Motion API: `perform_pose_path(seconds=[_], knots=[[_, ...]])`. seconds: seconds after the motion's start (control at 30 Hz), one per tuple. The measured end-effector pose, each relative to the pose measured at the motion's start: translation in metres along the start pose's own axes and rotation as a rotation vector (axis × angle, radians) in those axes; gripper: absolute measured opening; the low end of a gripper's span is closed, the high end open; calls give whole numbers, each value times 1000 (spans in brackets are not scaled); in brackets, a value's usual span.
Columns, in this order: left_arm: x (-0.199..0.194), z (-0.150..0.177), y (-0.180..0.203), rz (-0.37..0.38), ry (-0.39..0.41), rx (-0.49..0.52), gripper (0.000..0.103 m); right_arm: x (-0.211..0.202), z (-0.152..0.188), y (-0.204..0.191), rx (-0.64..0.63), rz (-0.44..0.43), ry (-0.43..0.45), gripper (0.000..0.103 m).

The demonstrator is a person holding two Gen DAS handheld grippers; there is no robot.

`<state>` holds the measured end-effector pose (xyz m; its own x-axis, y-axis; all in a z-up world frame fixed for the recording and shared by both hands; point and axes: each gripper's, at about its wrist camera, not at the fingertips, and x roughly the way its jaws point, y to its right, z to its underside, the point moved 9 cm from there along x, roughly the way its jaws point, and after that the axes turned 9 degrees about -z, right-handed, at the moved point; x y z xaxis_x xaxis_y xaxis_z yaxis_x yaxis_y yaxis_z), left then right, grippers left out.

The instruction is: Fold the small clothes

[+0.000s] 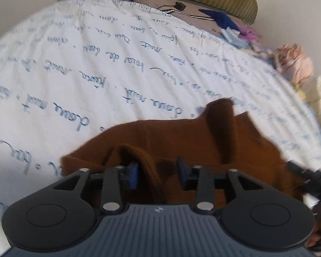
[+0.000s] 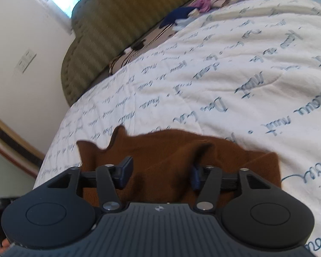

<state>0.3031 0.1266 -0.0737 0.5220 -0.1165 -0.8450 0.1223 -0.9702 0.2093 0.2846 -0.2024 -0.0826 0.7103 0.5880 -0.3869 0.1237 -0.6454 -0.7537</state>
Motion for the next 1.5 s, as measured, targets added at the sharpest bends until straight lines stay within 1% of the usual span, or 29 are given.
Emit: perform_pose_path(seconds=[0.07,0.1,0.17,0.27,0.33,0.4,0.47,0.53,0.6,0.67,0.7,0.77,0.83,0.87,0.9,0.93,0.97,1.03,1.07,1.1,1.13,1.17,1.27,1.4,1.5], knots=[[-1,-4,-1,92,-28,-84,54,3,2,-3,19,-38,-26,66],[-1,-6,-1,132,-38,-123,56,5,2,-5,35,-57,-37,67],[-1,-12,-4,209,-55,-213,56,8,0,-6,86,-103,-48,70],[3,-18,-10,282,-80,-326,56,12,-6,-5,194,-180,-51,75],[8,-20,-16,318,-95,-404,56,15,-12,-2,293,-239,-50,76],[13,-21,-23,327,-98,-452,56,17,-17,2,392,-294,-37,78],[17,-20,-29,311,-87,-485,56,17,-24,7,460,-331,-10,78],[18,-22,-38,295,-49,-532,56,17,-29,11,509,-362,33,79],[16,-26,-51,272,-3,-571,56,15,-34,20,570,-396,95,84],[13,-28,-56,250,15,-569,56,13,-36,30,624,-390,149,85],[9,-28,-58,241,24,-553,56,13,-35,32,621,-379,155,85],[-1,-29,-57,207,57,-496,56,10,-33,26,551,-348,144,85],[-12,-28,-50,167,96,-410,57,7,-31,11,429,-320,121,86],[-17,-27,-44,157,112,-356,63,6,-28,1,363,-313,107,88],[-20,-25,-34,142,124,-293,67,5,-25,-7,304,-310,88,89],[-22,-21,-26,117,131,-230,70,7,-20,-14,250,-301,58,91],[-22,-15,-17,78,138,-163,70,10,-16,-16,210,-278,27,91],[-19,-5,-6,8,151,-48,70,17,-7,-15,152,-182,-22,90],[-16,1,0,-40,157,13,70,20,-4,-11,130,-121,-36,87],[-15,8,1,-79,164,47,70,20,-2,-9,101,-70,-39,85],[-14,14,0,-110,176,68,70,19,0,-10,64,-35,-39,86],[-12,19,2,-141,189,85,70,16,2,-16,17,-10,-37,90],[-12,32,2,-203,212,118,70,5,11,-41,-154,33,-22,95],[-19,44,2,-254,245,141,70,-5,29,-57,-307,102,-45,97],[-21,53,-1,-279,258,151,70,-12,46,-61,-441,180,-55,101]])
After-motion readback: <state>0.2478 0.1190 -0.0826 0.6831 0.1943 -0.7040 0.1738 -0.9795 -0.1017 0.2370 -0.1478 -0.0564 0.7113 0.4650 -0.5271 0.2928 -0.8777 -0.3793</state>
